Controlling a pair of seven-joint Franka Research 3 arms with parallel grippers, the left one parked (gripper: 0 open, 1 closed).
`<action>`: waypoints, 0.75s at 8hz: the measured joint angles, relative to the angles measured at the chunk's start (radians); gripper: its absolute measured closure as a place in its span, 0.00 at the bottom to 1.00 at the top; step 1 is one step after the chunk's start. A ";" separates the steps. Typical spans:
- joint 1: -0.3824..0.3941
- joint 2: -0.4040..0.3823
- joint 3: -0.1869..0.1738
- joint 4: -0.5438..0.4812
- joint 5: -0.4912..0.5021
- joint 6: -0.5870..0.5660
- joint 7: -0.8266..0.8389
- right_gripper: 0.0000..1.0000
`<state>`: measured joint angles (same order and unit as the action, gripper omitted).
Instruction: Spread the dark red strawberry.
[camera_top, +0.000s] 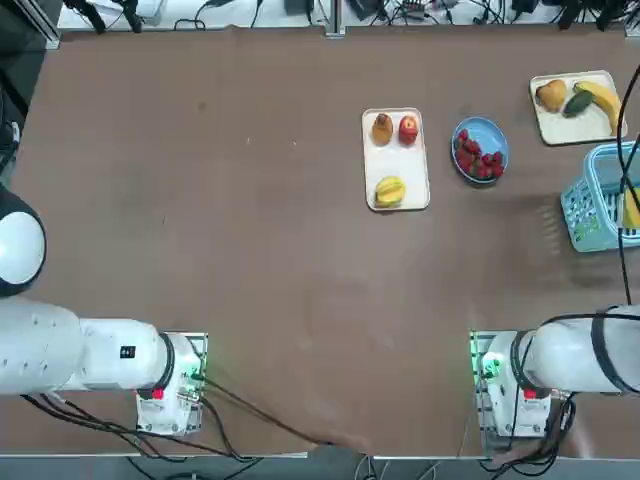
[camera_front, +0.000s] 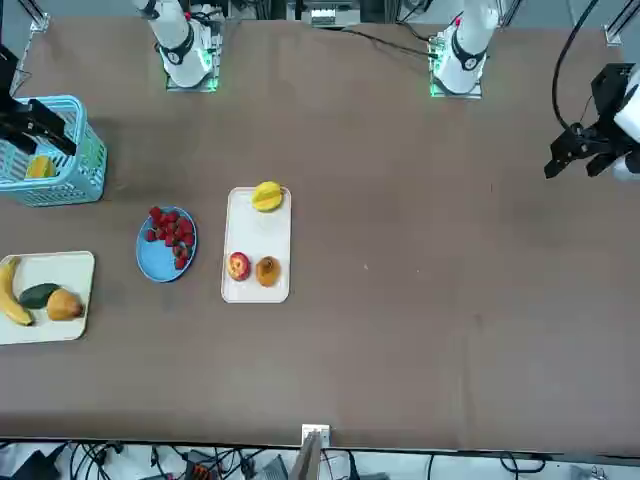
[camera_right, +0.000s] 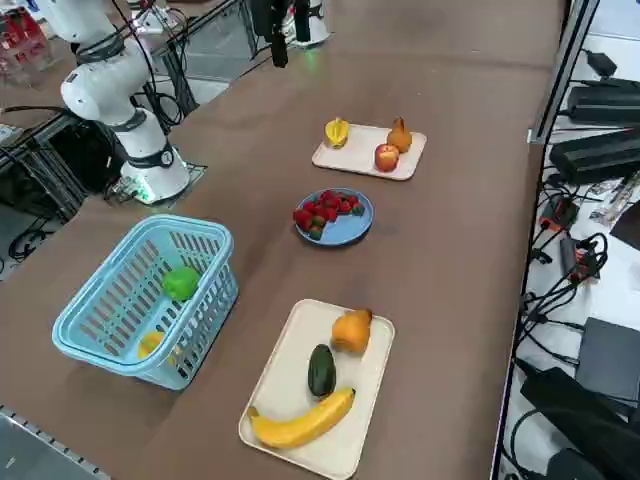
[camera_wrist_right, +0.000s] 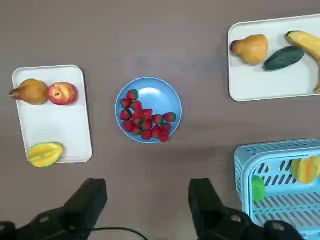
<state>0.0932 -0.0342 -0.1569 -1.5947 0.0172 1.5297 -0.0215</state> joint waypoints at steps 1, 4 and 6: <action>0.000 0.002 0.001 0.000 0.000 0.004 0.000 0.00; 0.000 0.034 0.006 -0.005 0.000 0.026 0.000 0.00; 0.003 0.070 0.015 -0.083 0.000 0.128 0.000 0.00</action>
<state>0.0964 0.0358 -0.1417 -1.6777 0.0169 1.6578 -0.0211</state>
